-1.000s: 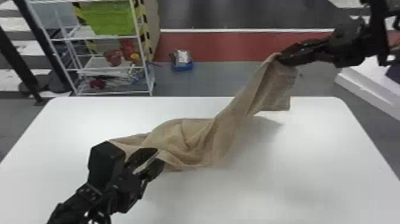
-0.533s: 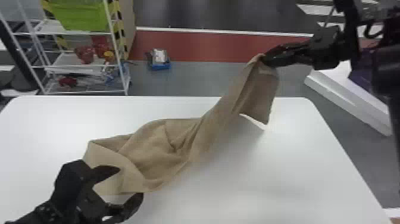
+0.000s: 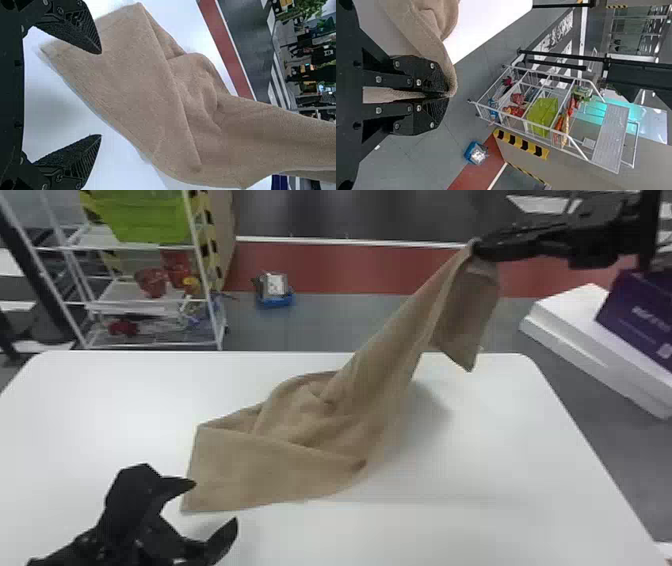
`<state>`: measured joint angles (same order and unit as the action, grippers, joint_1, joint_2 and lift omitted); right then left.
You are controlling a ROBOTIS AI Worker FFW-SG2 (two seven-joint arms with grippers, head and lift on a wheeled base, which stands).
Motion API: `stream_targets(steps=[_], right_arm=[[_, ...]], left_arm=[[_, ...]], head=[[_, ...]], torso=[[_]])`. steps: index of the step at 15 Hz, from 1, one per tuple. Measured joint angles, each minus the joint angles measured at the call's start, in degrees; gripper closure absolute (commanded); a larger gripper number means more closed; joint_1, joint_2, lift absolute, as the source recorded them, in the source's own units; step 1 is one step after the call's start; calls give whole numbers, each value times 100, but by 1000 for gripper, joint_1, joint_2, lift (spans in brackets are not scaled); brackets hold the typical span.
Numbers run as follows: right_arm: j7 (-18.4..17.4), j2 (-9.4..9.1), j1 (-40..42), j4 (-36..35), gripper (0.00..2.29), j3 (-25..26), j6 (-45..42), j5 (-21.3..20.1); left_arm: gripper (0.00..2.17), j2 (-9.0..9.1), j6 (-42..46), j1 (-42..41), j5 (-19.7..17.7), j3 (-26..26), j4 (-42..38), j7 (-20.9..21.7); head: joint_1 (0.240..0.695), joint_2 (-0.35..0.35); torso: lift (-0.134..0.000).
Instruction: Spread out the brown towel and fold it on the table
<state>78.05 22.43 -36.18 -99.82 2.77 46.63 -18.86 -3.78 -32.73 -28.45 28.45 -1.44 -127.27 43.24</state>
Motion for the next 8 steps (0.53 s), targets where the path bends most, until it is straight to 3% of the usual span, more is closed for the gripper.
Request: stream_targets(steps=[8], right_arm=[[0,-29,42,8,1031,-56,43,-3]], left_arm=[[410,17,-212,271,134,208,204,62]], head=[[695,-85]], torso=[[-124]])
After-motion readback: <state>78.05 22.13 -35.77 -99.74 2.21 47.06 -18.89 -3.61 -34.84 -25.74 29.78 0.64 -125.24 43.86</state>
